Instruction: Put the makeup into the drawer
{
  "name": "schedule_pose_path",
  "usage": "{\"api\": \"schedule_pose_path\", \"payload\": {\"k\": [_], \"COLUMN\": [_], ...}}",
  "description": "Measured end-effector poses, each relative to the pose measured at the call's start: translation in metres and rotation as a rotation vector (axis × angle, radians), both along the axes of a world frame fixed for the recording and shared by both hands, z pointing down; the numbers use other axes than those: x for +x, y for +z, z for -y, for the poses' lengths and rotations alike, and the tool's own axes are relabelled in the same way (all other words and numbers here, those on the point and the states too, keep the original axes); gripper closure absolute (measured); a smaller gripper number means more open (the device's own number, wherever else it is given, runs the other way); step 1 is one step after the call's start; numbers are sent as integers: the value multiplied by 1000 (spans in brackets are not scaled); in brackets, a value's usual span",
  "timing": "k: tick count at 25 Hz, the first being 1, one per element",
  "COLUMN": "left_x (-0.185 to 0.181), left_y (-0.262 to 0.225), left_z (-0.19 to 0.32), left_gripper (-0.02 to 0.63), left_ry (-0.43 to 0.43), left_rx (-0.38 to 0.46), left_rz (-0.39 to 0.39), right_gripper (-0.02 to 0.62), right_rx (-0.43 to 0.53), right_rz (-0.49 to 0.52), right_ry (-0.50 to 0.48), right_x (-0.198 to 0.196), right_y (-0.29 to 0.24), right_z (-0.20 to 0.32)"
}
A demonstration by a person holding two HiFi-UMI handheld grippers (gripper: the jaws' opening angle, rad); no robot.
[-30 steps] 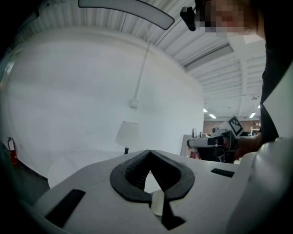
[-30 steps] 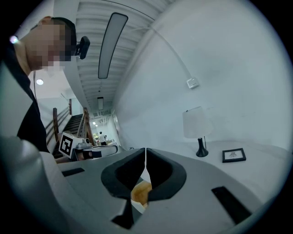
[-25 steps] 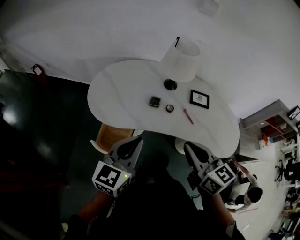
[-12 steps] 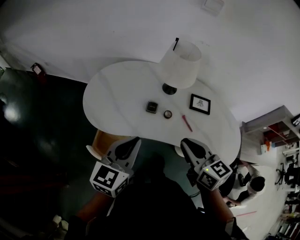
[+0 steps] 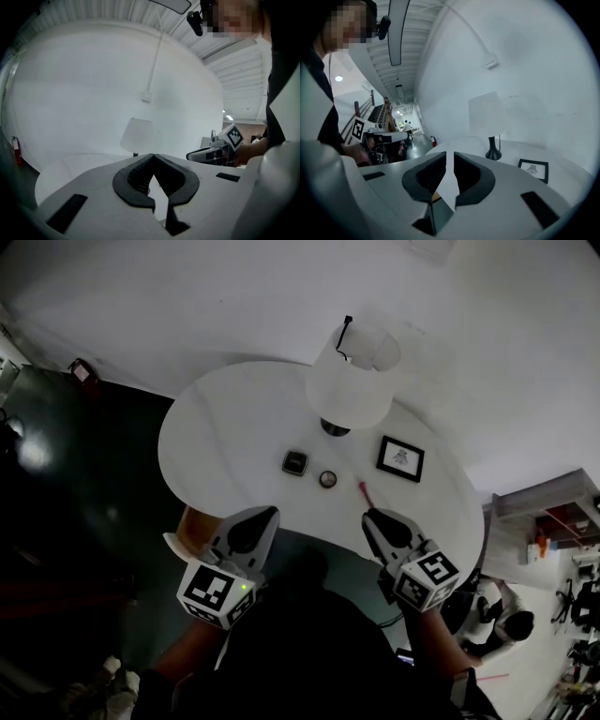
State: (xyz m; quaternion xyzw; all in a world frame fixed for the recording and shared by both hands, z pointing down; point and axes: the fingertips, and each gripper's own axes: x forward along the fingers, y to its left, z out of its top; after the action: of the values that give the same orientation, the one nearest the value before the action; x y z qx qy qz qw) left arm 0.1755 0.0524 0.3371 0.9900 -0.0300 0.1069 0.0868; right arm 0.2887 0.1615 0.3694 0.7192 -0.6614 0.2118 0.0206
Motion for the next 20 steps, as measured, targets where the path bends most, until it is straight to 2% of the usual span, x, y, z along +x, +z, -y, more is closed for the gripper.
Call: {"api": "schedule_pose_path", "payload": {"k": [4, 11, 13, 15, 20], "left_x": [24, 56, 60, 61, 66], "left_y": [1, 0, 0, 3, 10], "left_z": [-6, -15, -17, -19, -15], "left_gripper": [595, 595, 595, 595, 595], "left_ry": [-20, -58, -65, -59, -49], "left_rx": [2, 0, 0, 8, 19], "left_rz": [6, 9, 11, 17, 21], "right_gripper": [575, 574, 551, 500, 489], "right_rx": [-24, -133, -170, -208, -295], "right_rz": [18, 22, 16, 18, 2], "right_ry": [-33, -63, -63, -58, -45], "right_x": [21, 56, 63, 68, 81], "right_y": [16, 59, 72, 84, 109], "right_z": [-7, -23, -24, -27, -25]}}
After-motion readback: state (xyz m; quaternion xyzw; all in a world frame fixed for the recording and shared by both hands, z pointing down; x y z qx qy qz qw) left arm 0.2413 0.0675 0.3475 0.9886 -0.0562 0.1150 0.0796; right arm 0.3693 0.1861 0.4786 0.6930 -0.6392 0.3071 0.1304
